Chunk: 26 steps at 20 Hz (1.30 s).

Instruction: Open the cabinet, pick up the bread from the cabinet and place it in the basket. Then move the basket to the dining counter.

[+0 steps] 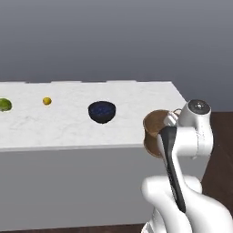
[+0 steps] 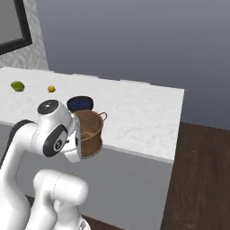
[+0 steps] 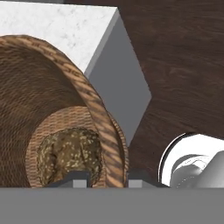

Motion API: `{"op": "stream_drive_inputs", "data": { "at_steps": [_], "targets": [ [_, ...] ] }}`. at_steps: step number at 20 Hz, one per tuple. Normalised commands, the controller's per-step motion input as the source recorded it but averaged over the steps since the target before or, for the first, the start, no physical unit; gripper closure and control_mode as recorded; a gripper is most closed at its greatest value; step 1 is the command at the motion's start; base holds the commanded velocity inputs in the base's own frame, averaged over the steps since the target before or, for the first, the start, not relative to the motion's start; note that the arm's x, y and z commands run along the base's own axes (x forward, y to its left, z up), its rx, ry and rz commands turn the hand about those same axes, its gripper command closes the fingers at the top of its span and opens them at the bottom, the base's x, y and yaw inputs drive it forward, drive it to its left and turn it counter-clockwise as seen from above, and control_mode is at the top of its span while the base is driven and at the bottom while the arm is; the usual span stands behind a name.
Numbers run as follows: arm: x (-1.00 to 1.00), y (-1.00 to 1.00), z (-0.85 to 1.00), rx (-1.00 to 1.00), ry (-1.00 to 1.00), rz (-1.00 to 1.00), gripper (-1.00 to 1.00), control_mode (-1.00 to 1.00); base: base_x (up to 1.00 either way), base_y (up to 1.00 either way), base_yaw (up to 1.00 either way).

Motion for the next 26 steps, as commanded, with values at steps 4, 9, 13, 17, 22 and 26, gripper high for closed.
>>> {"op": "stream_drive_inputs", "data": {
  "at_steps": [4,9,13,17,22,26],
  "targets": [
    [0.0,0.0,0.0,0.0,0.0,0.0,1.0,1.0,1.0,-0.09,0.01],
    [0.0,0.0,0.0,0.0,0.0,0.0,1.0,1.0,0.81,-0.21,0.01],
    [0.0,0.0,0.0,0.0,0.0,0.0,1.0,1.0,0.16,-0.12,0.01],
    [0.5,-0.1,0.0,0.06,0.03,0.0,1.0,-1.0,0.18,-0.05,0.0],
    [1.0,-0.1,0.0,0.14,0.16,0.0,1.0,-1.0,0.0,0.0,0.0],
    [1.0,0.0,0.03,0.11,0.11,0.0,1.0,-1.0,0.0,0.0,0.0]
  ]
}}
